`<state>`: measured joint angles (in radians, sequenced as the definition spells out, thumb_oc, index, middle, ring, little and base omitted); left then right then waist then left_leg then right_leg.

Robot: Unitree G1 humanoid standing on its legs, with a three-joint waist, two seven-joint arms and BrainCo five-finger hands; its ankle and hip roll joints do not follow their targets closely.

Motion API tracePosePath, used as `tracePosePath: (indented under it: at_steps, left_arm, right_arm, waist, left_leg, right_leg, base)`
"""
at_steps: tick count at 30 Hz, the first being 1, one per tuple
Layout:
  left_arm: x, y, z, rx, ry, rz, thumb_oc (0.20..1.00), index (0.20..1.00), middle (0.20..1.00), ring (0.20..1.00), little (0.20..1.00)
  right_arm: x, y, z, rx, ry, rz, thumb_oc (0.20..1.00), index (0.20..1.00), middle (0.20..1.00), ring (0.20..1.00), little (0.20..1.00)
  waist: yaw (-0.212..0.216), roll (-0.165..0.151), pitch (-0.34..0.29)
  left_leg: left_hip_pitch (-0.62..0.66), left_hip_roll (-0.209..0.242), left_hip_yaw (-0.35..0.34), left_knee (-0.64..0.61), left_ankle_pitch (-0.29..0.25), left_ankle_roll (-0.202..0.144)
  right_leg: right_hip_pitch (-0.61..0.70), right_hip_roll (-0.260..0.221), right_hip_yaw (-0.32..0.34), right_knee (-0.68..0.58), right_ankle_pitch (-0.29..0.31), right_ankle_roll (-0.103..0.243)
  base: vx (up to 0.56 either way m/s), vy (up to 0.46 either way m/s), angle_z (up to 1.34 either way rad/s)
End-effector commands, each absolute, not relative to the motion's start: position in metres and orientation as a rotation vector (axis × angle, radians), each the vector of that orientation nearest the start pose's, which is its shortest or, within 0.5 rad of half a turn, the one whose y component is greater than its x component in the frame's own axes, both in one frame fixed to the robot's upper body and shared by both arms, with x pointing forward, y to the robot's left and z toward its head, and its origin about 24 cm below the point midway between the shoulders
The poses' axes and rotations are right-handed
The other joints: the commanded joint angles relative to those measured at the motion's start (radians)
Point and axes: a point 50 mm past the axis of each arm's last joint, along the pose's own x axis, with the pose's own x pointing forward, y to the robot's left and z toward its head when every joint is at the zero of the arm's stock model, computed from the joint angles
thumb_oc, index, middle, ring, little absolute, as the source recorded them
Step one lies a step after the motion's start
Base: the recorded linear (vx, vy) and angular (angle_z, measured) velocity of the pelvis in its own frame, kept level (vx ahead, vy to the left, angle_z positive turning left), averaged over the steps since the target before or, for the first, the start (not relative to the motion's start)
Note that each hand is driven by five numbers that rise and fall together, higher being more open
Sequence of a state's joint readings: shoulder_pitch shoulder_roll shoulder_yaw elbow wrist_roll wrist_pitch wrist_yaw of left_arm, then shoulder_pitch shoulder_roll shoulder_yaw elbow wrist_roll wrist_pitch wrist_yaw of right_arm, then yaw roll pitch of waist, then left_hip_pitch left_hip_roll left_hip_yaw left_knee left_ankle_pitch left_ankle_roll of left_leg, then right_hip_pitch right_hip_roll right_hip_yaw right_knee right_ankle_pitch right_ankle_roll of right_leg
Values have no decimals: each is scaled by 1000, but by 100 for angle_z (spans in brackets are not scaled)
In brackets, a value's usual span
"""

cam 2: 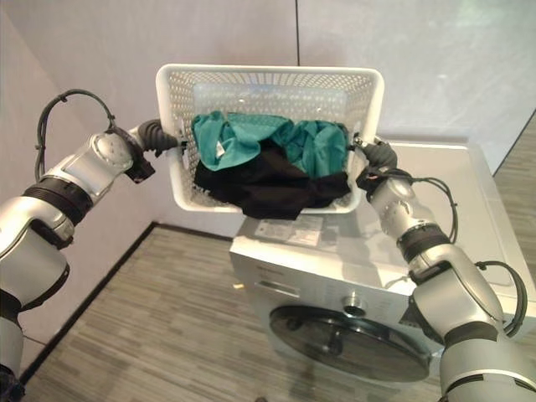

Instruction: Grab the laundry basket,head to the washer,open it,put in the laundry and shut it.

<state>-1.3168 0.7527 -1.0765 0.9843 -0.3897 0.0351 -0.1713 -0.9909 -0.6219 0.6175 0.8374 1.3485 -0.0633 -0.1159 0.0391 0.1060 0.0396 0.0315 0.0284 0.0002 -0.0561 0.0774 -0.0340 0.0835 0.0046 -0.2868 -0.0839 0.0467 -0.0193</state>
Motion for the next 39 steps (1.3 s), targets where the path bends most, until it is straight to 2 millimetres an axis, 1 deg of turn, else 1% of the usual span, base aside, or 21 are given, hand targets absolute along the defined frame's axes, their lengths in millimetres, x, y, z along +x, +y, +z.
tracePosePath:
  at_steps: [1,2,3,4,6,7,8,9,12,14,17,18,22,25,27,28,29,30,34,37,39]
  left_arm:
    - [420,161,217,1147,26,-368,200,200,200,200,200]
    - [420,162,213,1154,34,-373,200,200,200,200,200]
    - [420,162,213,1154,34,-373,200,200,200,200,200]
    - [419,162,208,1149,39,-387,200,200,200,200,200]
    - [418,162,200,1157,55,-401,200,200,200,200,200]
    - [418,161,199,1157,55,-403,200,200,200,200,200]
    - [417,160,191,1165,66,-423,200,200,200,200,200]
    - [416,158,184,1159,73,-434,200,200,200,200,200]
    - [414,155,170,1153,101,-460,200,200,200,200,200]
    - [413,156,166,1153,112,-464,200,200,200,200,200]
    - [411,153,153,1140,134,-485,200,200,200,200,200]
    - [410,148,146,1133,140,-503,200,200,200,200,200]
    - [406,139,133,1119,142,-540,200,200,200,200,200]
    - [402,131,124,1092,138,-572,200,200,200,200,200]
    - [401,127,120,1085,141,-587,200,200,200,200,200]
    - [398,123,115,1083,140,-611,200,200,200,200,200]
    - [397,119,112,1074,143,-626,200,200,200,200,200]
    - [395,114,109,1057,138,-639,200,200,200,200,200]
    - [393,104,106,1031,124,-659,200,200,200,200,200]
    - [391,103,101,1018,137,-655,200,200,200,200,200]
    - [391,107,95,1015,160,-643,200,200,200,200,200]
  right_arm:
    - [376,-99,296,548,-421,586,200,200,200,200,200]
    - [370,-99,296,540,-437,610,200,200,200,200,200]
    - [370,-99,296,540,-437,610,200,200,200,200,200]
    - [357,-101,298,538,-482,670,200,200,200,200,200]
    - [346,-107,297,515,-514,693,200,200,200,200,200]
    - [346,-108,296,515,-513,692,200,200,200,200,200]
    - [336,-113,294,509,-538,716,200,200,200,200,200]
    - [331,-120,289,502,-548,704,200,200,200,200,200]
    - [329,-131,277,514,-526,666,200,200,200,200,200]
    - [329,-134,275,510,-522,656,200,200,200,200,200]
    - [327,-145,267,508,-508,626,200,200,200,200,200]
    - [325,-151,261,509,-499,608,200,200,200,200,200]
    - [317,-162,252,480,-480,594,200,200,200,200,200]
    - [311,-173,245,466,-466,576,200,200,200,200,200]
    - [310,-175,244,459,-462,571,200,200,200,200,200]
    - [309,-182,240,455,-452,550,511,511,511,511,511]
    - [310,-185,239,454,-447,538,862,862,862,862,862]
    - [311,-188,239,448,-448,523,1000,1000,1000,1000,1000]
    - [315,-193,236,430,-433,488,1000,1000,1000,1000,1000]
    - [321,-192,233,395,-412,472,1000,1000,1000,1000,1000]
    - [325,-190,230,392,-391,472,1000,1000,1000,1000,1000]
  waist:
    - [-3,-71,-27]
    - [-8,-71,-27]
    - [-7,-71,-28]
    - [-24,-70,-24]
    - [-34,-68,-24]
    - [-33,-68,-25]
    - [-43,-65,-21]
    - [-53,-57,-17]
    - [-68,-46,-11]
    - [-70,-42,-10]
    - [-85,-31,-2]
    - [-95,-25,4]
    - [-112,-14,19]
    - [-124,-12,30]
    - [-126,-10,30]
    - [-132,-6,32]
    - [-135,-4,33]
    - [-137,1,37]
    - [-136,8,39]
    - [-129,14,38]
    - [-126,22,40]
  left_leg:
    - [6,-3,10,29,3,-41]
    - [8,-3,13,26,3,-40]
    - [8,-3,13,26,4,-40]
    - [11,-5,18,25,1,-38]
    - [15,-7,23,23,-3,-35]
    - [16,-7,23,23,-3,-35]
    - [21,-10,32,18,-5,-32]
    - [29,-14,43,6,-6,-28]
    - [37,-16,64,-11,-5,-25]
    - [40,-15,72,-16,-4,-24]
    - [41,-15,97,-21,-5,-22]
    - [41,-14,111,-24,-4,-22]
    - [31,-8,138,-30,0,-24]
    - [27,-5,142,-29,6,-25]
    - [27,-5,141,-30,7,-26]
    - [27,-7,138,-31,7,-27]
    - [26,-7,135,-30,8,-28]
    - [24,-9,128,-28,11,-30]
    - [19,-11,104,-25,18,-34]
    - [15,-15,91,-23,24,-36]
    - [14,-16,83,-19,27,-38]
  right_leg:
    - [18,-55,-2,40,-33,122]
    - [18,-55,0,41,-33,123]
    - [18,-55,0,41,-33,123]
    - [16,-56,6,41,-32,125]
    - [16,-57,12,38,-30,127]
    - [17,-57,12,38,-30,127]
    - [16,-57,23,31,-24,130]
    - [12,-58,37,21,-16,134]
    - [4,-59,62,9,-3,139]
    - [-2,-58,75,6,1,140]
    - [-20,-58,107,-3,16,146]
    - [-33,-57,124,-3,20,149]
    - [-66,-53,165,-3,31,153]
    - [-73,-50,177,-3,34,152]
    - [-73,-50,178,-3,33,152]
    - [-72,-50,175,-3,31,152]
    - [-71,-51,171,-3,30,153]
    - [-69,-52,167,-3,29,152]
    - [-59,-55,140,-3,22,148]
    - [-49,-59,123,-3,18,144]
    - [-42,-62,114,-3,15,140]
  base:
    - [14,24,-18]
    - [10,20,-12]
    - [3,38,-7]
    - [0,40,-2]
    - [-3,44,-1]
    - [-22,49,-17]
    - [-38,70,-30]
    - [-52,85,-31]
    - [-39,58,-19]
    - [-30,30,-27]
    - [-39,31,-33]
    - [-53,30,-35]
    - [-46,8,-37]
    - [-9,-20,-32]
    - [4,-6,-4]
    - [0,0,0]
    - [35,-42,1]
    - [19,-46,1]
    - [6,-45,3]
    - [1,-43,20]
    - [-8,-50,19]
